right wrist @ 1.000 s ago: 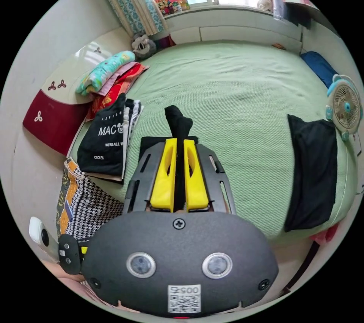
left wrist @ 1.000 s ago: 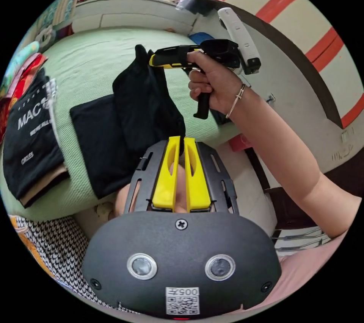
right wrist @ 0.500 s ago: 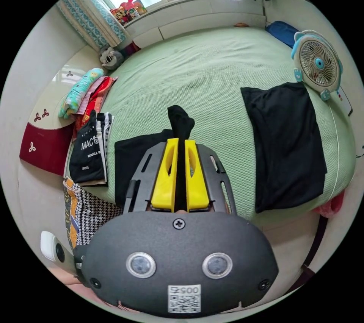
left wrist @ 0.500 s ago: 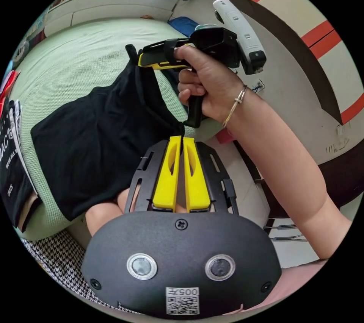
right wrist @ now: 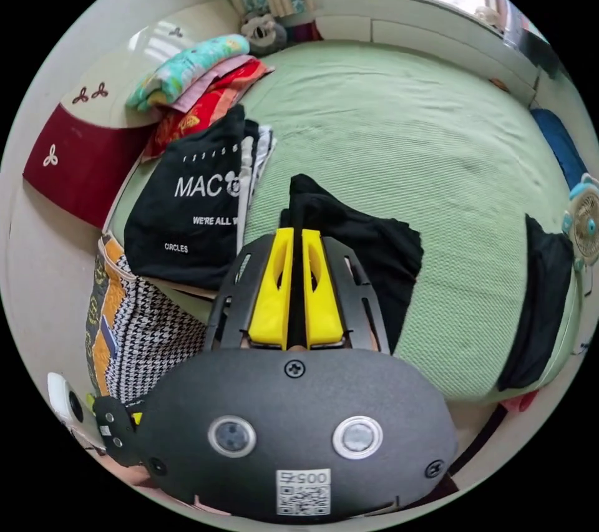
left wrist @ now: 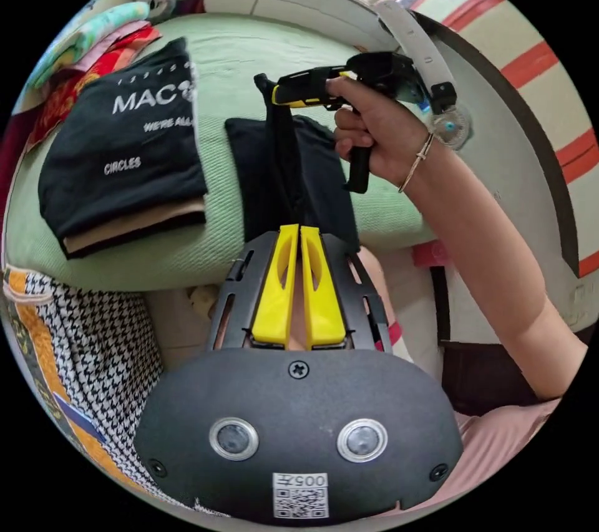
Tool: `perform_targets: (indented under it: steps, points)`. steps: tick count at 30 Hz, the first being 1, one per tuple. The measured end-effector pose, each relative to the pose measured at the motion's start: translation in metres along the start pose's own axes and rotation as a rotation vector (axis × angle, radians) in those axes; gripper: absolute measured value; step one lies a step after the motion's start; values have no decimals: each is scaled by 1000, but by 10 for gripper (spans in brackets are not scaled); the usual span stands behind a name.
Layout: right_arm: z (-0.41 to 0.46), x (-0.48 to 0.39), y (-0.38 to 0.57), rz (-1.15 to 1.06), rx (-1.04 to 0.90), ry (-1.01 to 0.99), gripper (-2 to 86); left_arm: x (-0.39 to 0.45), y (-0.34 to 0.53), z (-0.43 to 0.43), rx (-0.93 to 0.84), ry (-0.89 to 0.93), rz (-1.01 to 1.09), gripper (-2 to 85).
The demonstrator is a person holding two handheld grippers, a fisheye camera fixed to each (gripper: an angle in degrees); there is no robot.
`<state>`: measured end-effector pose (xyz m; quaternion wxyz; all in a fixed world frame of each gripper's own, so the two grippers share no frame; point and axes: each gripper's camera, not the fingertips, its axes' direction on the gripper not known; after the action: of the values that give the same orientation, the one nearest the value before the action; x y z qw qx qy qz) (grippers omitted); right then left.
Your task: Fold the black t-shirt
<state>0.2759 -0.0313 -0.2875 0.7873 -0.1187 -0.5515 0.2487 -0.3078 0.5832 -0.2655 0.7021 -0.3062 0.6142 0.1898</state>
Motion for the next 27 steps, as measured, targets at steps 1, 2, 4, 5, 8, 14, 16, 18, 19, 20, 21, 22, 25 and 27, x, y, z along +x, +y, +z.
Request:
perform_targets:
  steps: [1, 2, 4, 5, 8, 14, 16, 18, 19, 20, 21, 22, 25, 27]
  points:
    - [19, -13, -4, -15, -40, 4, -4, -13, 1, 12, -33, -15, -44, 9]
    - [35, -20, -5, -9, -82, 13, -3, -20, 1, 20, -52, -11, -66, 11]
    - [49, -21, -5, 36, -113, 42, 0, -40, -4, 54, -145, -10, -100, 32]
    - [50, -18, -3, 47, -109, 44, 5, -44, -5, 60, -166, -31, -107, 38]
    - [29, 0, 11, -7, -29, 59, 34, -55, -8, 65, -152, -79, -131, 48]
    - [-4, 87, 39, 17, 50, 101, 101, -62, 2, 59, -24, 47, -117, 105]
    - [-3, 113, 44, 95, 37, 62, 107, -63, 3, 76, -77, 38, -124, 113]
    - [2, 129, 47, 141, 33, 38, 113, -65, 5, 85, -68, 37, -140, 109]
    - [6, 133, 49, 152, 36, 24, 116, -64, 6, 88, -40, 30, -141, 108]
    - [12, 134, 49, 145, 31, 13, 120, -64, 6, 90, -37, 26, -141, 108]
    - [15, 133, 48, 136, 28, 11, 123, -63, 5, 94, -43, 25, -146, 110]
    - [20, 130, 46, 116, 24, 13, 128, -62, 4, 98, -45, 28, -145, 112]
    - [32, 125, 41, 76, 54, 14, 138, -58, 1, 109, -61, 8, -145, 113]
    - [43, 126, 38, 71, 40, 15, 143, -56, 0, 114, -56, -7, -152, 114]
